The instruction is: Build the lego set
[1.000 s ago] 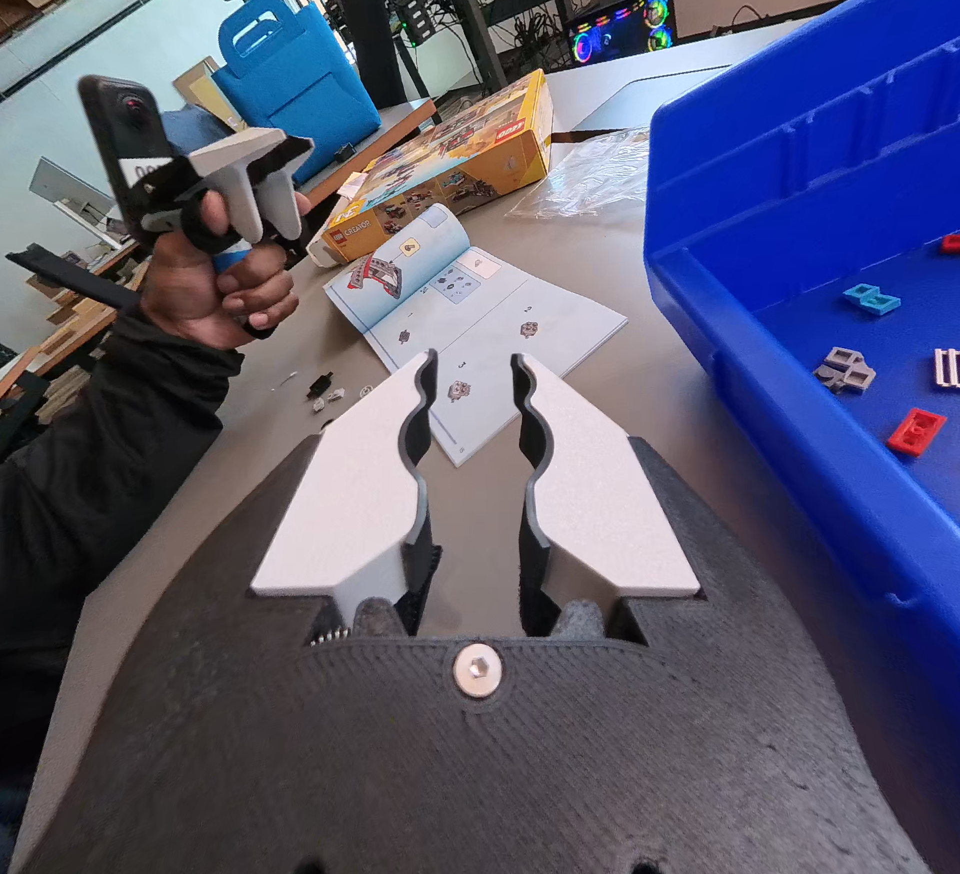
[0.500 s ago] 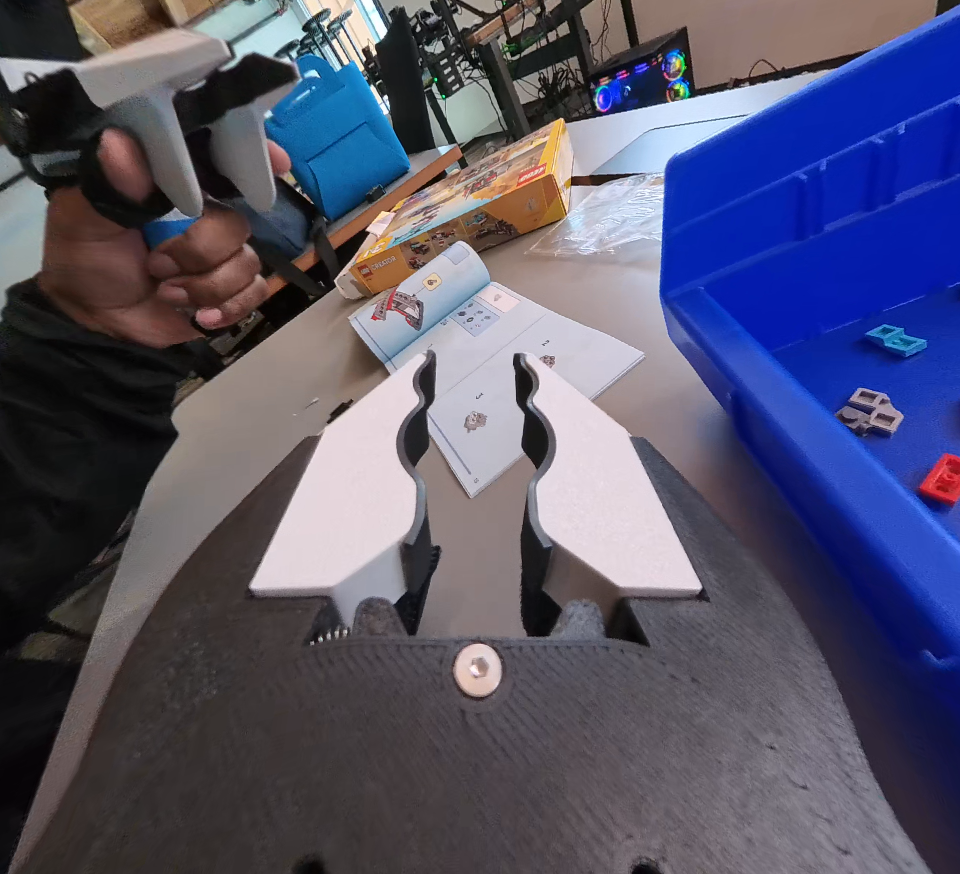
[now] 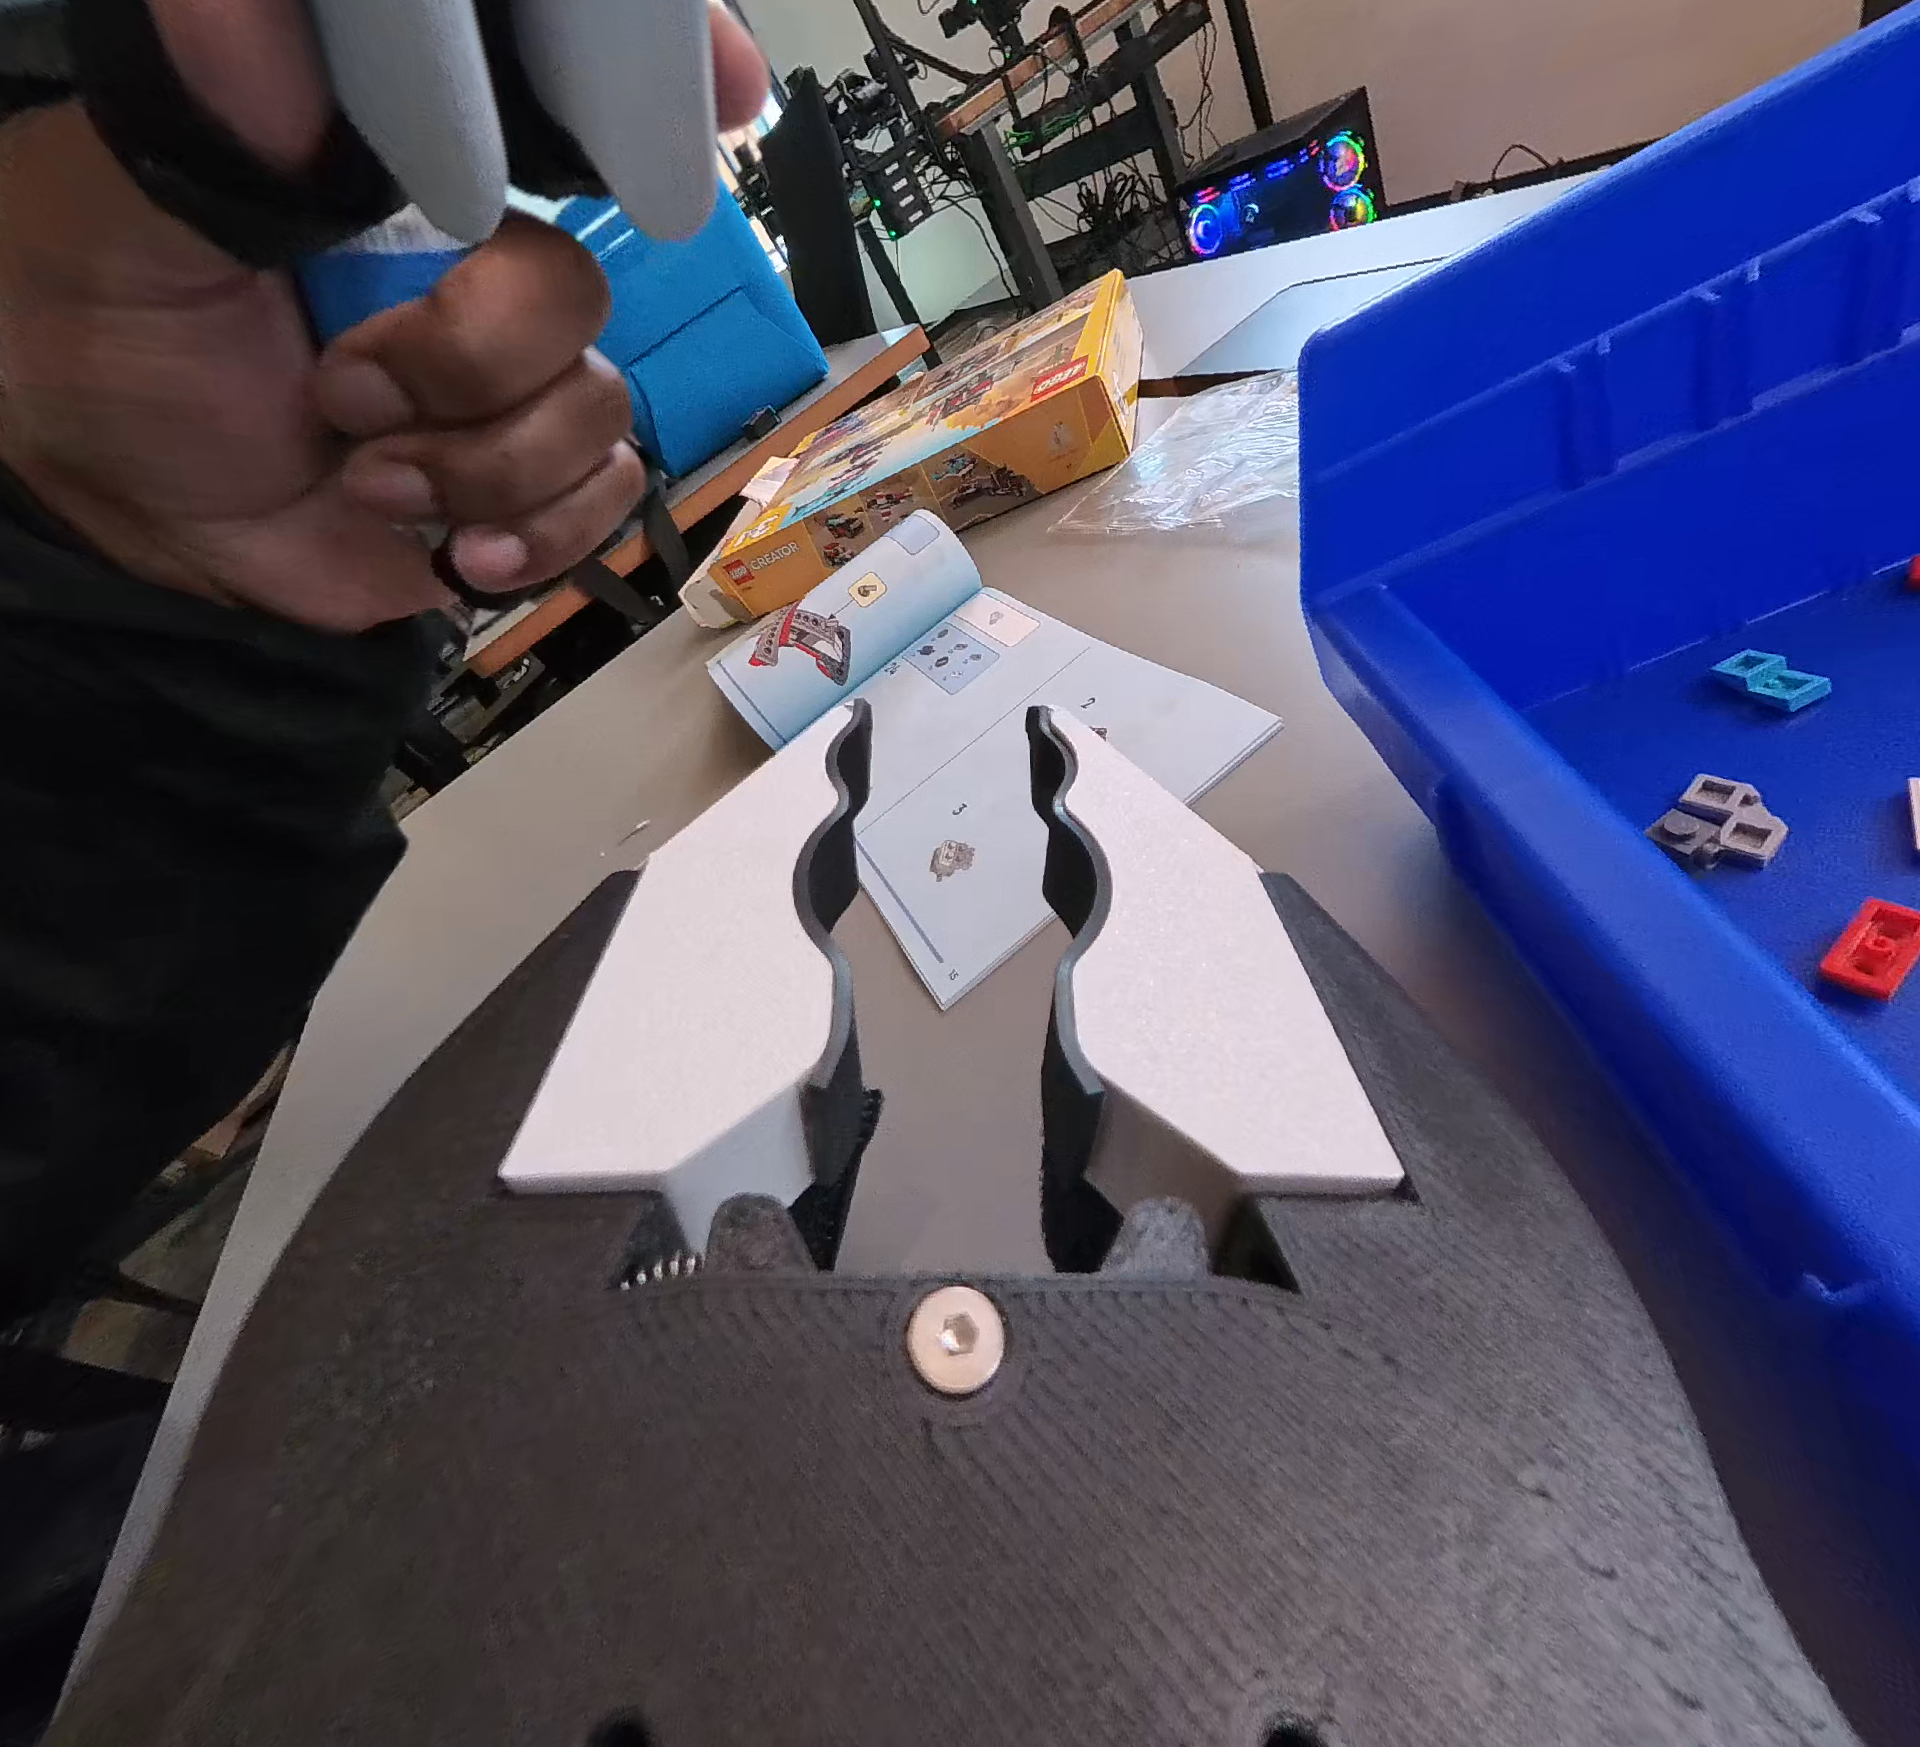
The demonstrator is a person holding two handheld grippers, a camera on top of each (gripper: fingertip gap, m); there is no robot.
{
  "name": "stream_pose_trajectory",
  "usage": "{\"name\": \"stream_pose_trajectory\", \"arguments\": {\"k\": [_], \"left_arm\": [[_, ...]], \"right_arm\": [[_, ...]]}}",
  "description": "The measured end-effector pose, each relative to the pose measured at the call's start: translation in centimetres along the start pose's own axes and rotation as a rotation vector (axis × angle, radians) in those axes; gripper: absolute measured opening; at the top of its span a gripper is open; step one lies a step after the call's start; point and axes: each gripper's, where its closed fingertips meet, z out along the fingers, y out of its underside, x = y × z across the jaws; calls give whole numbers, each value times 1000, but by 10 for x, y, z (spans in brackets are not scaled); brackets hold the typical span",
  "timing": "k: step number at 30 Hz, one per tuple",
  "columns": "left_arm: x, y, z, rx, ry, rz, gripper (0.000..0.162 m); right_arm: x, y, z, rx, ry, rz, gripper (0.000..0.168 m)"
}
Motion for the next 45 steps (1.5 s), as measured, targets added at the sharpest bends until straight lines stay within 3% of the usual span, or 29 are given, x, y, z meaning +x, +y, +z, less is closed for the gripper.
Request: {"name": "stream_pose_trajectory", "arguments": {"k": [19,28,38,45], "left_arm": [[1,15,39,-198,14,102,31],[-1,28,90,-429,-8,205,32],[2,88,184,-775,26,213,28],[-9,133,210,-943,-5,203,23]], "right_arm": [[0,1,1,-4,-3,2,29],[-1,1,1,-6,-5,0,29],[-1,1,1,-5,-7,0,28],[0,1,1,-4,-7,6,28]]}}
